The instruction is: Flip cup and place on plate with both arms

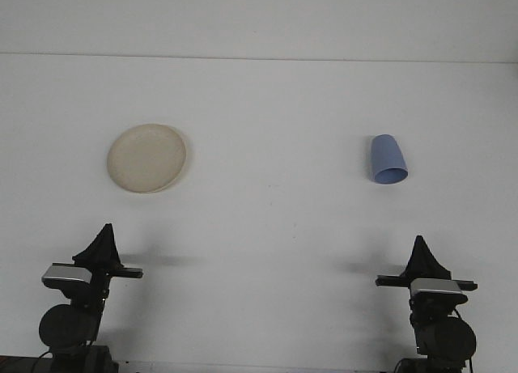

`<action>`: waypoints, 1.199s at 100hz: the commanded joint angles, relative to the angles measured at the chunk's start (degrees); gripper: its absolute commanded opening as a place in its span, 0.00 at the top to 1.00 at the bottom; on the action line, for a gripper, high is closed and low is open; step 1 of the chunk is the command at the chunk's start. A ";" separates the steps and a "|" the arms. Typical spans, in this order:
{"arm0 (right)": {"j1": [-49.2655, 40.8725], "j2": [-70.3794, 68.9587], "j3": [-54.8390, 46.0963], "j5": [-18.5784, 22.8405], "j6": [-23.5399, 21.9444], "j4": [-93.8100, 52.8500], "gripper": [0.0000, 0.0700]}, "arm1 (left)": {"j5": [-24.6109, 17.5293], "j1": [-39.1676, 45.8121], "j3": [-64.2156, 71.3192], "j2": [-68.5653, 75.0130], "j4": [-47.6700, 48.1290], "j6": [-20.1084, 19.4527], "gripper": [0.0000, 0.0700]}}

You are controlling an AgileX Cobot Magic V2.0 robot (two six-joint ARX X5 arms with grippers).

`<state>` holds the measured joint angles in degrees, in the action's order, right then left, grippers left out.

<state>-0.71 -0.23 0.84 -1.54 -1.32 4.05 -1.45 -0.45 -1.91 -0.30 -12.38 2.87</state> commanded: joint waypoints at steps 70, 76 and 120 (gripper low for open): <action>0.02 -11.02 18.80 -1.92 0.09 -16.83 1.00 | -0.07 0.02 1.09 0.07 -0.59 -0.28 0.98; 0.02 -14.58 22.67 -1.90 0.11 -20.83 1.00 | -0.07 0.02 1.09 0.07 -0.59 -0.31 0.98; 0.02 -35.74 48.13 -1.42 0.04 -45.75 1.00 | -0.07 0.02 1.09 0.07 -0.59 -0.31 0.98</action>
<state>-0.71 -34.70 46.83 -3.05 -1.30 -40.60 -1.45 -0.45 -1.91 -0.30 -12.38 2.87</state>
